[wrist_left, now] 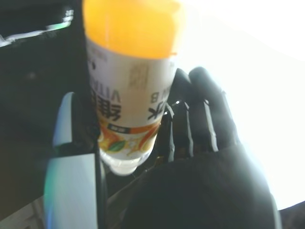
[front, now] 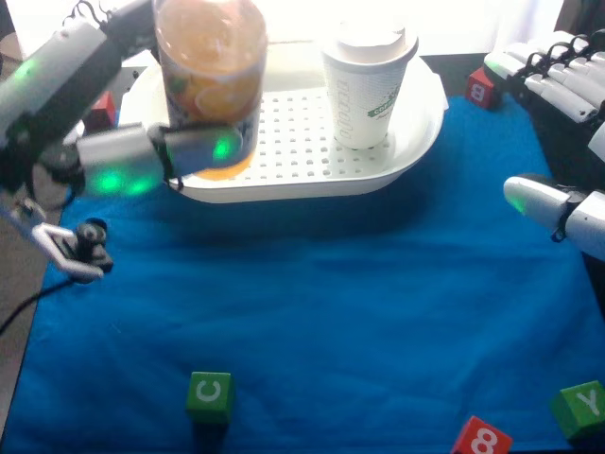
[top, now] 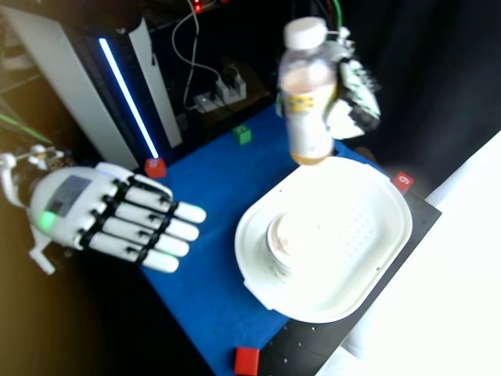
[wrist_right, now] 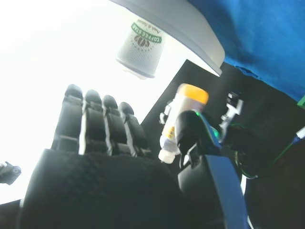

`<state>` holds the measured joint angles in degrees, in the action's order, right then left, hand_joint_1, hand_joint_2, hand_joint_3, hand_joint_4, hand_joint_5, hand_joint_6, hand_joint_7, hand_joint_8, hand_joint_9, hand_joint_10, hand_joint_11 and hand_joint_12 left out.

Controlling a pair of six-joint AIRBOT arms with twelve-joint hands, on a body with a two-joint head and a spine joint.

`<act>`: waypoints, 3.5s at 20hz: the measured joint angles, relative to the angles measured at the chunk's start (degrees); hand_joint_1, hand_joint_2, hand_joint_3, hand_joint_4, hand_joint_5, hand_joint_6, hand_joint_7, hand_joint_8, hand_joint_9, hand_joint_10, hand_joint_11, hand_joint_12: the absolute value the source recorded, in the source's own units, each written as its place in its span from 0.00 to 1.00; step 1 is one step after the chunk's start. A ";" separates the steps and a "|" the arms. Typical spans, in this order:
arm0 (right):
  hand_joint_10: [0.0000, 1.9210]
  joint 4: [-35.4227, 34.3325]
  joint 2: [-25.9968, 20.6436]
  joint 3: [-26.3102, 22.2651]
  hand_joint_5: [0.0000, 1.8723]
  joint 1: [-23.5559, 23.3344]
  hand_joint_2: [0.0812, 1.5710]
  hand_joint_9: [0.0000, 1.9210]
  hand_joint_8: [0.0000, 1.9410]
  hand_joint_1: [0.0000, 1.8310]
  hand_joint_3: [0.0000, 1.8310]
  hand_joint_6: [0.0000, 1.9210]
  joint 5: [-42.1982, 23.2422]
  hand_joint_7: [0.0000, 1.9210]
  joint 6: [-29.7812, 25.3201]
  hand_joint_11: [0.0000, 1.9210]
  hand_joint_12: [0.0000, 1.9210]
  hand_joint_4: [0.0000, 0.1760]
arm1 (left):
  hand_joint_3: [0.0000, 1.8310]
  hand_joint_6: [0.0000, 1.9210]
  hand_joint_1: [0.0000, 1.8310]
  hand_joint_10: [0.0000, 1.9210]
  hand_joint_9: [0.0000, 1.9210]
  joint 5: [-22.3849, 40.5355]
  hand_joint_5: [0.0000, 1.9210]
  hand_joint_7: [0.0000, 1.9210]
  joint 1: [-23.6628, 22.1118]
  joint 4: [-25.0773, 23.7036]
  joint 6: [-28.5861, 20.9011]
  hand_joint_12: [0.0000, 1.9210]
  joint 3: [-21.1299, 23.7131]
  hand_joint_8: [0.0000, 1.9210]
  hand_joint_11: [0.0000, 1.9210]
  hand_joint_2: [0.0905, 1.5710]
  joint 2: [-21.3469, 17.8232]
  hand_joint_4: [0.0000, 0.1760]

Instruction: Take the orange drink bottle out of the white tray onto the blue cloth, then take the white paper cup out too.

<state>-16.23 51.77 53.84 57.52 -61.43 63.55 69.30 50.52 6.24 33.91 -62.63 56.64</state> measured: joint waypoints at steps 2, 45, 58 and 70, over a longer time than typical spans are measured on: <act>0.00 -0.70 0.00 0.00 0.00 0.17 0.88 0.00 0.00 0.13 0.00 0.00 0.02 0.00 -0.07 0.00 0.00 0.00 | 0.00 0.46 0.45 0.68 0.09 1.38 0.12 0.12 3.34 -1.11 -0.07 0.92 2.49 0.46 0.10 0.78 -0.31 0.00; 0.00 10.97 23.41 26.67 0.00 -28.81 0.72 0.00 0.00 0.20 0.00 0.00 25.90 0.00 1.95 0.00 0.00 0.12 | 0.00 0.00 0.27 0.00 0.00 7.21 0.05 0.00 18.40 19.63 9.68 0.01 6.16 0.00 0.01 0.82 -2.19 0.67; 0.00 7.63 30.71 37.22 0.00 -29.49 0.71 0.00 0.00 0.31 0.00 0.00 36.06 0.00 1.90 0.00 0.00 0.00 | 0.00 0.00 0.31 0.01 0.03 8.50 0.05 0.00 18.40 20.72 9.66 0.27 6.03 0.00 0.00 0.82 -2.10 0.58; 0.86 7.26 30.71 36.92 0.04 -30.08 0.79 0.26 0.61 0.40 0.00 0.59 36.13 0.16 1.84 0.32 1.00 0.00 | 0.00 0.00 0.29 0.00 0.00 8.55 0.06 0.00 19.10 21.31 9.16 0.22 5.92 0.00 0.00 0.81 -1.16 0.57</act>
<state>-8.97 82.48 90.76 27.44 -25.30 65.39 77.84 69.63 27.55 43.07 -56.71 55.48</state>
